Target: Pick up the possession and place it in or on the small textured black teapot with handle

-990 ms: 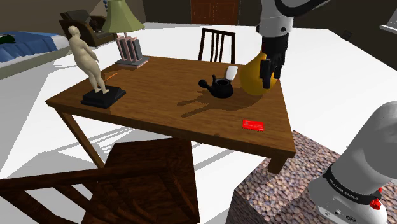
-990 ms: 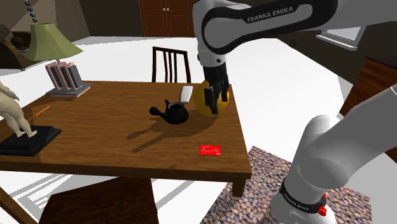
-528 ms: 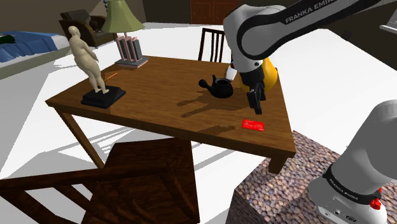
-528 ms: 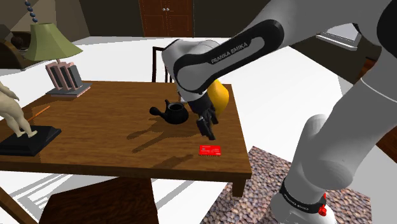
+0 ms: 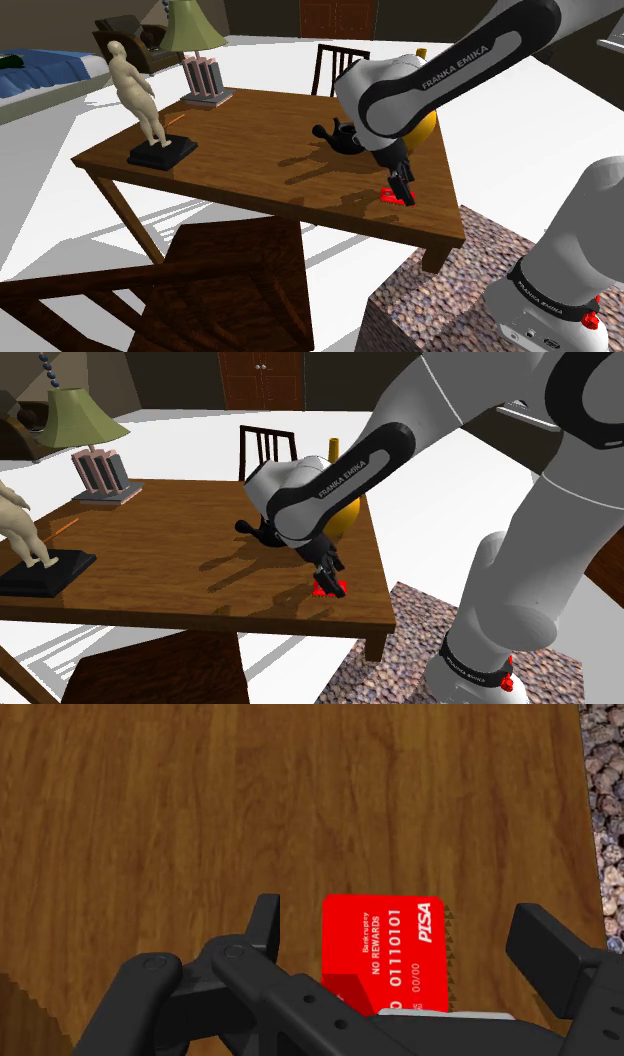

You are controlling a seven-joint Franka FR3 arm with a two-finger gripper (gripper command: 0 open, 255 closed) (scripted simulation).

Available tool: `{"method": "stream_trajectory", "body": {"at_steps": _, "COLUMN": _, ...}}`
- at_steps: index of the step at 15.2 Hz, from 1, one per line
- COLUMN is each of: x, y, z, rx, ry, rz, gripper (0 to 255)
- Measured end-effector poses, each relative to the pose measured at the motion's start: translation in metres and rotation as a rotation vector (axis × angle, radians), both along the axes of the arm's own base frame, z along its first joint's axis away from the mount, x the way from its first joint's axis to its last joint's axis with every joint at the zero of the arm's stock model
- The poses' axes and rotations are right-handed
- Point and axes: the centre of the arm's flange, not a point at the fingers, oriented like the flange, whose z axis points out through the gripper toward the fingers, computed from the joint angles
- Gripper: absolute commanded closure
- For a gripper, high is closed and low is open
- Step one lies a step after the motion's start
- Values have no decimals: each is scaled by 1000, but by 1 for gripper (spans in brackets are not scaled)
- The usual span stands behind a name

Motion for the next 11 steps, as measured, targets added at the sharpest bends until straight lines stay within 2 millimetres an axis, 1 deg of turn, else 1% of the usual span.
{"method": "stream_trajectory", "body": {"at_steps": 4, "x": -7, "y": -5, "z": -14, "rx": 0, "ry": 1, "rz": 1, "gripper": 0}}
{"method": "stream_trajectory", "body": {"at_steps": 10, "x": -8, "y": -5, "z": -16, "rx": 0, "ry": 1, "rz": 1, "gripper": 0}}
{"method": "stream_trajectory", "body": {"at_steps": 11, "x": -8, "y": -5, "z": -16, "rx": 0, "ry": 1, "rz": 1, "gripper": 255}}
